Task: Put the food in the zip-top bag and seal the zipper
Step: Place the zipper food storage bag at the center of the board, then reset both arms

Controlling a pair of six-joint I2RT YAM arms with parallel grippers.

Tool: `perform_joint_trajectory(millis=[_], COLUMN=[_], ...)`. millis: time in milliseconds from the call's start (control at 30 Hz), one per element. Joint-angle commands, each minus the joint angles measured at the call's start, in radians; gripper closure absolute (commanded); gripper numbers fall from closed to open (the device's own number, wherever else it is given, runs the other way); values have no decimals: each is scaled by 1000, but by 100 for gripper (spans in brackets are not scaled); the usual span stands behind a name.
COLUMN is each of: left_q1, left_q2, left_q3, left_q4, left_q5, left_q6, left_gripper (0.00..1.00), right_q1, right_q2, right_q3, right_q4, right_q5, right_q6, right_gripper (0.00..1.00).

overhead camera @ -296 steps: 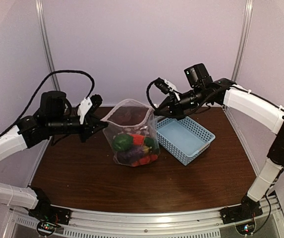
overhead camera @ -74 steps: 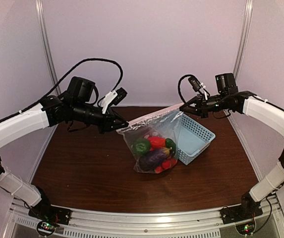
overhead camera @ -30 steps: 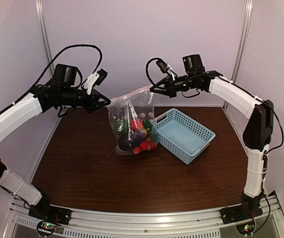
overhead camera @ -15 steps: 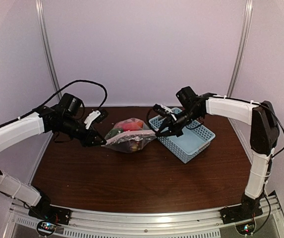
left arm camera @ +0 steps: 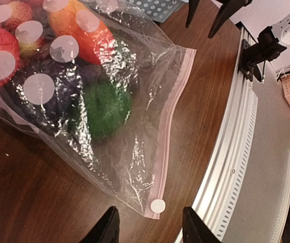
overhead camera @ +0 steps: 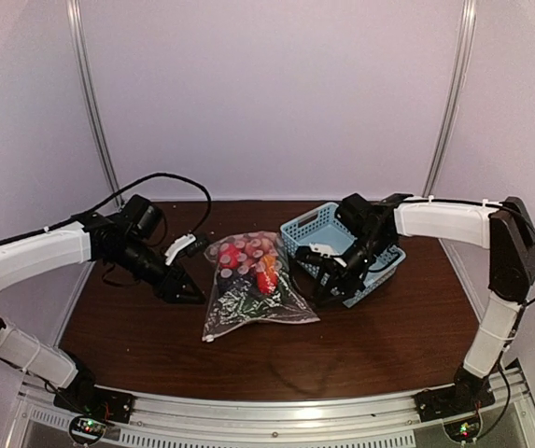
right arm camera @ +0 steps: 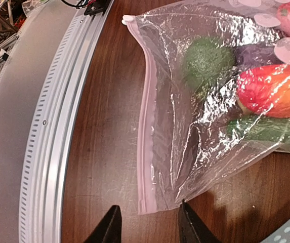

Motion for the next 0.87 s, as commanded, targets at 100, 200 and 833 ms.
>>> perform_joint_trajectory(millis=[100, 200, 833], left_q1=[2, 3, 11], left_q2=[-98, -148, -213], left_q3=[122, 147, 143], left_q4=[101, 169, 518], left_q5=[-312, -515, -981], left_q6=[-27, -77, -84], left_gripper=[44, 29, 2], right_q1=[-15, -80, -450], right_q2=[-260, -332, -630], right_q3=[24, 57, -158], right_q4=[-45, 15, 686], right_q5=[65, 112, 692], right_q6=[67, 181, 788], right_gripper=[53, 45, 1])
